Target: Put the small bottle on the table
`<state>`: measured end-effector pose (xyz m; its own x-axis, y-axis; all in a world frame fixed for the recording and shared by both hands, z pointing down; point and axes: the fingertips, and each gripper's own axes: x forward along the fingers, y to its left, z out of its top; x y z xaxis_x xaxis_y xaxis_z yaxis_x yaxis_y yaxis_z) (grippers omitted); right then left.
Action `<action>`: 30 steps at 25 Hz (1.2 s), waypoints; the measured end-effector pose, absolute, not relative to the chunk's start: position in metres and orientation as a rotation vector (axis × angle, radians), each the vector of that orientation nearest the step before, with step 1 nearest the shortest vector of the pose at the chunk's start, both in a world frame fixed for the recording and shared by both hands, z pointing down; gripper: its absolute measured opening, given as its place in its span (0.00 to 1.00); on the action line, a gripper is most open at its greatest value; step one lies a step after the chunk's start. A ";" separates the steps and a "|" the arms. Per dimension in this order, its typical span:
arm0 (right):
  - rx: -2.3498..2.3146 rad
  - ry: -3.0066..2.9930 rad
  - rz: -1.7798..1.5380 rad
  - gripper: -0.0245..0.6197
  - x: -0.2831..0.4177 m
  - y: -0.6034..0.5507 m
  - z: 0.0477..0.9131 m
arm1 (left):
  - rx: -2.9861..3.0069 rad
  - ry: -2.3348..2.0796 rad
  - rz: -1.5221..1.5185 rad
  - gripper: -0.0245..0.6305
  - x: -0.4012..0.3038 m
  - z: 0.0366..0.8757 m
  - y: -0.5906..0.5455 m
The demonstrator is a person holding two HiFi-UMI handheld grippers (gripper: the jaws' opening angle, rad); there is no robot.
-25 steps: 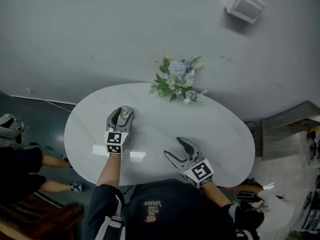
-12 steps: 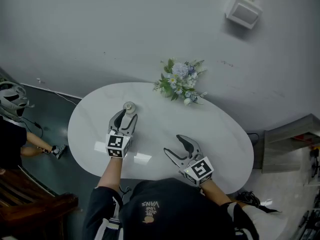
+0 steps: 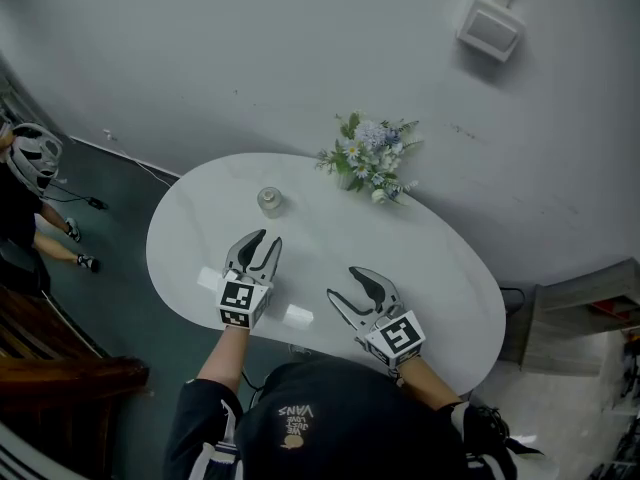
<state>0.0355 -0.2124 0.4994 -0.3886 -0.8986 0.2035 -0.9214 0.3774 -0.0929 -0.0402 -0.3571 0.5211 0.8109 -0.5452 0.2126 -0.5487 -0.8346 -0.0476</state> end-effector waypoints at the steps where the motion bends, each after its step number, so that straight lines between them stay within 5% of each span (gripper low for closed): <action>1: 1.658 -2.514 0.291 0.45 0.036 -0.209 0.500 | 2.970 -0.920 0.333 0.26 -0.042 0.518 -0.350; 5: 1.634 -2.540 0.279 0.43 0.038 -0.195 0.498 | 2.963 -0.988 0.309 0.23 -0.049 0.507 -0.321; 7: 1.629 -2.551 0.261 0.30 0.040 -0.189 0.496 | 2.952 -1.012 0.299 0.22 -0.053 0.503 -0.307; 13: 1.609 -2.585 0.229 0.18 0.041 -0.173 0.488 | 2.931 -1.071 0.281 0.15 -0.061 0.495 -0.264; 30: 1.447 -2.690 0.225 0.13 0.047 -0.133 0.484 | 2.843 -1.190 0.217 0.07 -0.062 0.474 -0.165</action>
<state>0.0473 -0.1326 0.4843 -0.5511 -0.8230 0.1381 -0.8345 0.5434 -0.0918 -0.0617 -0.1645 0.4744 0.6939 -0.7045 0.1490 -0.7118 -0.7024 -0.0063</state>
